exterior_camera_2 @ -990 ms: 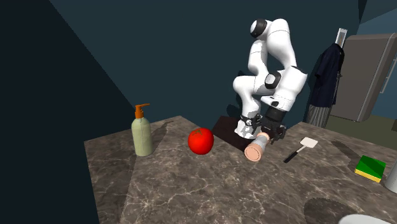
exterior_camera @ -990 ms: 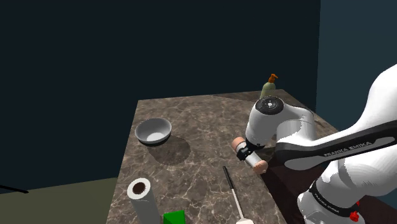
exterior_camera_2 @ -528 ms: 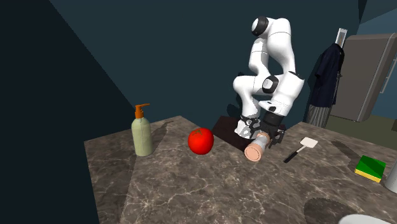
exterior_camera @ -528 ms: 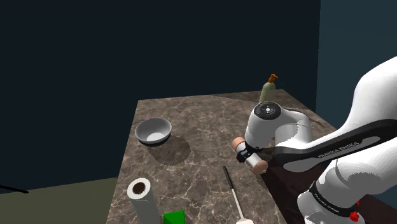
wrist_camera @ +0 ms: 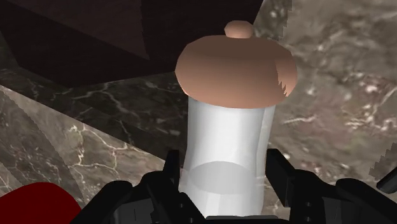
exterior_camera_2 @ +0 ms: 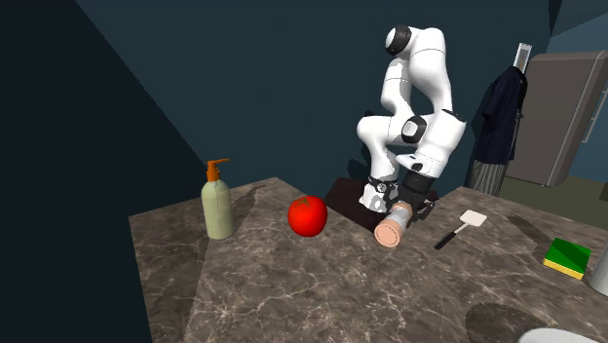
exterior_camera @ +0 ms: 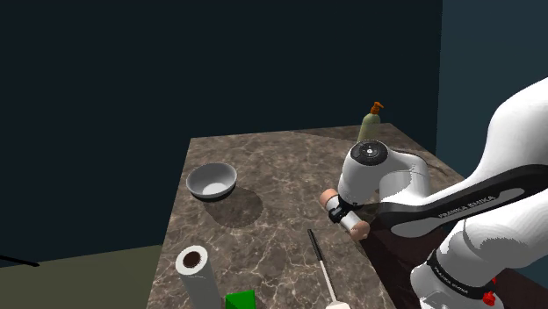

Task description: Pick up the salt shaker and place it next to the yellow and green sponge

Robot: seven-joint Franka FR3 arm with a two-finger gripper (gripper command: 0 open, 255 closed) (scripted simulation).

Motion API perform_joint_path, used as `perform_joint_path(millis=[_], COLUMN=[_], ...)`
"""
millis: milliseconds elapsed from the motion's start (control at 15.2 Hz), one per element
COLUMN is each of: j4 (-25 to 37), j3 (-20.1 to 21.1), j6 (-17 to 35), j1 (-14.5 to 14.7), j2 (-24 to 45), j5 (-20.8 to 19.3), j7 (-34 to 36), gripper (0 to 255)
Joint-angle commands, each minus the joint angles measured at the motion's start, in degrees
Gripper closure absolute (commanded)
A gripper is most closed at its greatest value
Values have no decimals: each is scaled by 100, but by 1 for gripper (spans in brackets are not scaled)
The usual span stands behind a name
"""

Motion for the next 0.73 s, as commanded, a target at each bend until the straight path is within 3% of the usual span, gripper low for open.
perform_joint_path(millis=[0, 330, 660], j4=[0, 0, 98], j3=[0, 1, -315], j6=[0, 2, -630], j1=[0, -1, 337], j2=[0, 1, -530], j5=[0, -1, 246], j7=[0, 1, -323], gripper=[255, 255, 255])
